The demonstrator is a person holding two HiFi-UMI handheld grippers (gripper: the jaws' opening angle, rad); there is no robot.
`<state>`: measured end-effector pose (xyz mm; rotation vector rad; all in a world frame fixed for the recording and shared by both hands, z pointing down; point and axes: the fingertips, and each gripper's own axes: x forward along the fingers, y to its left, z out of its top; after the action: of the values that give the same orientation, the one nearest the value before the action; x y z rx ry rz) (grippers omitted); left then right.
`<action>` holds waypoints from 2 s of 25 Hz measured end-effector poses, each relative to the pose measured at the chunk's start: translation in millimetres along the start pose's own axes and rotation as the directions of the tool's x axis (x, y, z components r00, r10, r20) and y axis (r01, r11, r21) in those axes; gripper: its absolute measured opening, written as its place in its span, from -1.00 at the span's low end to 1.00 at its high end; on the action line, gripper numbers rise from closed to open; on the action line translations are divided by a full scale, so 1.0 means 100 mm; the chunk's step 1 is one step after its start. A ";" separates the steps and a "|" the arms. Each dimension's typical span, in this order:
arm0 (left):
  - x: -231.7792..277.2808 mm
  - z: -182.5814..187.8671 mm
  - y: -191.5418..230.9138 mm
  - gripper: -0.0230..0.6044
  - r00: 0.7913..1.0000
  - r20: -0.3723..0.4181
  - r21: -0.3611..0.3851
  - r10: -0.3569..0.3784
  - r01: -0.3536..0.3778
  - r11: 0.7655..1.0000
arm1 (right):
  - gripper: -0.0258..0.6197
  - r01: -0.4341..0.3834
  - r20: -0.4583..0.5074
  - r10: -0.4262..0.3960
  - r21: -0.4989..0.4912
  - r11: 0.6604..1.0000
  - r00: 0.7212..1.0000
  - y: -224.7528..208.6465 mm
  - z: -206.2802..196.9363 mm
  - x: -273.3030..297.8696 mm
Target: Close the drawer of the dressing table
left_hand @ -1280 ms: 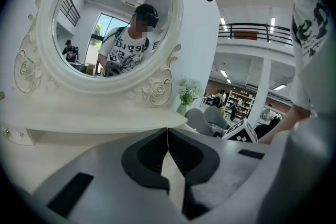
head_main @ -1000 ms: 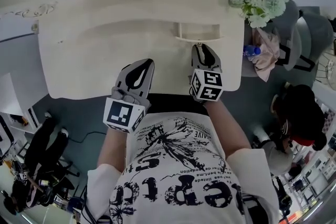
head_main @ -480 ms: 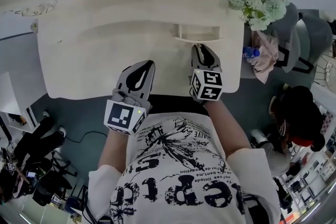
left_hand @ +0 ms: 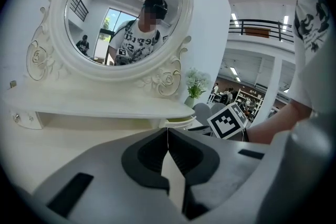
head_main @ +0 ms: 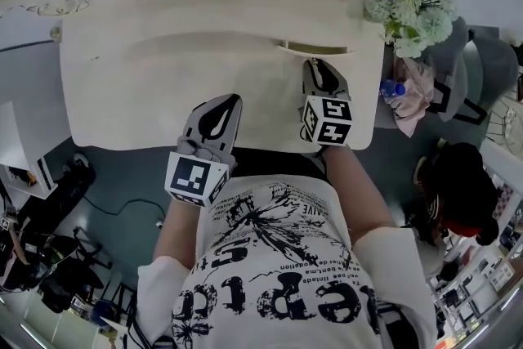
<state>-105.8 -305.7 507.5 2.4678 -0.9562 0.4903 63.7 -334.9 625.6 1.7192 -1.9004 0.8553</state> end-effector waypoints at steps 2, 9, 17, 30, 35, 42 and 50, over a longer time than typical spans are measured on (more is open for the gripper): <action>0.01 0.01 0.02 -0.86 1.000 0.002 0.002 0.009 -0.009 1.000 | -0.59 -0.001 -0.008 0.001 -0.011 1.000 1.000 -0.02 0.03 0.04; 0.01 0.05 0.02 -0.86 0.999 0.013 -0.004 0.031 -0.031 1.000 | -0.59 -0.036 -0.001 0.036 -0.028 0.999 0.999 -0.06 0.18 0.14; -0.01 0.12 0.02 -0.86 0.998 0.037 -0.023 0.043 -0.042 0.999 | -0.59 -0.042 0.000 0.042 -0.033 0.999 0.999 -0.08 0.29 0.26; -0.07 0.30 0.03 -0.86 0.996 0.067 0.029 0.050 -0.052 0.998 | -0.57 -0.037 0.005 0.037 -0.087 0.996 0.999 -0.02 0.21 0.11; -0.15 0.48 0.05 -0.86 0.993 0.098 0.060 0.059 -0.065 0.996 | -0.59 -0.035 0.085 0.047 -0.141 0.989 0.995 0.10 0.34 -0.28; -0.31 0.80 -0.05 -0.86 0.986 0.160 0.124 0.048 -0.069 0.990 | -0.83 -0.079 0.249 0.123 -0.181 0.980 0.961 0.31 0.89 -0.91; -0.43 1.35 -0.32 -0.86 0.963 0.268 0.237 -0.027 -0.039 0.971 | -0.87 -0.082 0.447 0.164 -0.198 0.977 0.879 0.46 1.50 -1.64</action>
<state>-91.8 -331.5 365.5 2.8058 -1.0637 0.2891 52.9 -320.1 399.4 1.8224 -2.3326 0.3141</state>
